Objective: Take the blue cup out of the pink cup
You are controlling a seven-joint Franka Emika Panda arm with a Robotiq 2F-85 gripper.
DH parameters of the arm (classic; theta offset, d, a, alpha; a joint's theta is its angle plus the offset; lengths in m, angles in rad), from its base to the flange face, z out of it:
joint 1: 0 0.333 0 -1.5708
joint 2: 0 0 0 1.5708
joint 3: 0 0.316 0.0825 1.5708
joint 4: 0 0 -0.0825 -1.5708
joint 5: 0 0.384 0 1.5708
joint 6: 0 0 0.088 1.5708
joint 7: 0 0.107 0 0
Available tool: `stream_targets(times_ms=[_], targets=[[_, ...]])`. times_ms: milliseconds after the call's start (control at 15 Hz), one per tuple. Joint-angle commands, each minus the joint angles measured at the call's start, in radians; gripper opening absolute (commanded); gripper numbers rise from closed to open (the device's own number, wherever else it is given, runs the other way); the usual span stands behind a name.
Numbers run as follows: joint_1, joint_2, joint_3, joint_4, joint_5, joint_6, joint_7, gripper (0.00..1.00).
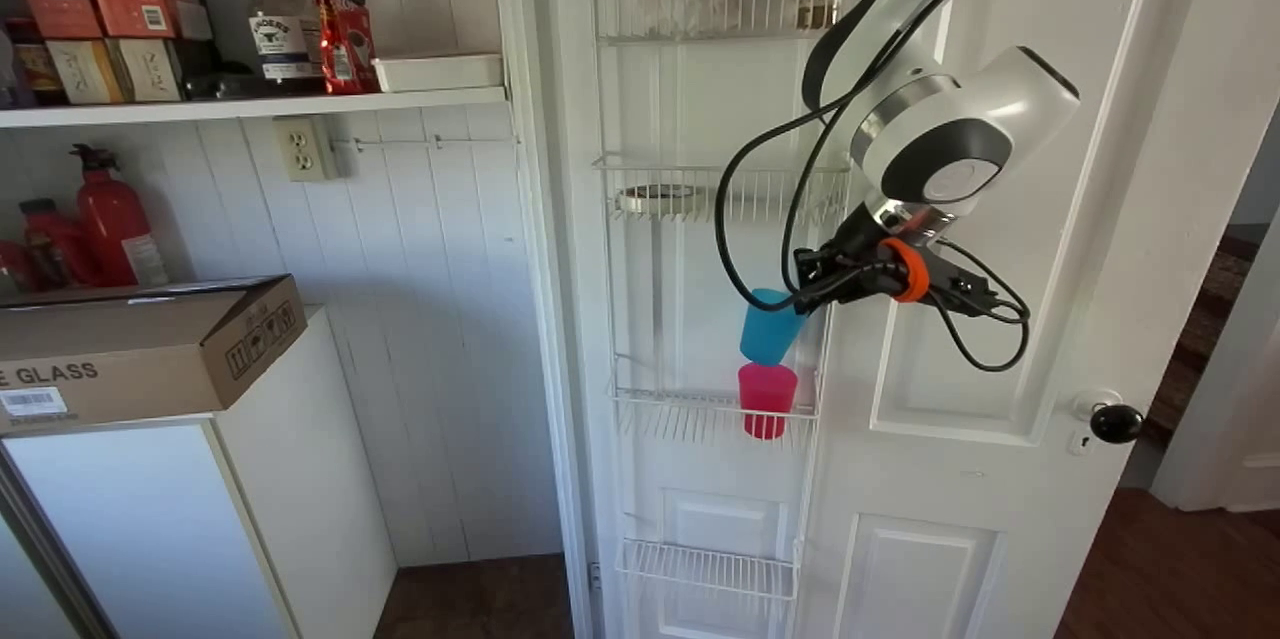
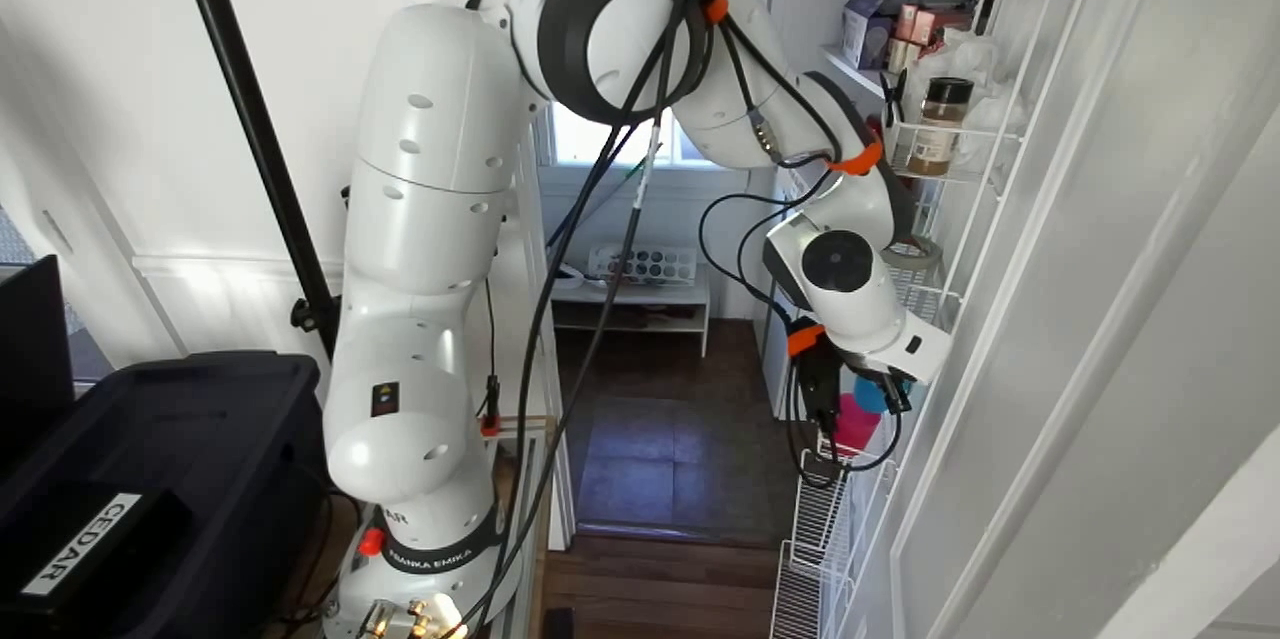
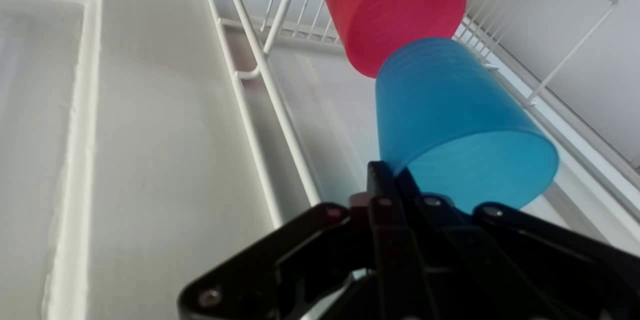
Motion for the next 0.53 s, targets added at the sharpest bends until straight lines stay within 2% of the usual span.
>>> stream_targets(times_ms=[0, 467], targets=[[0.002, -0.021, -0.016, 0.022, 0.149, -0.06, -0.141, 0.01], [0.012, 0.027, -0.035, 0.03, 0.377, -0.246, -0.378, 0.01]])
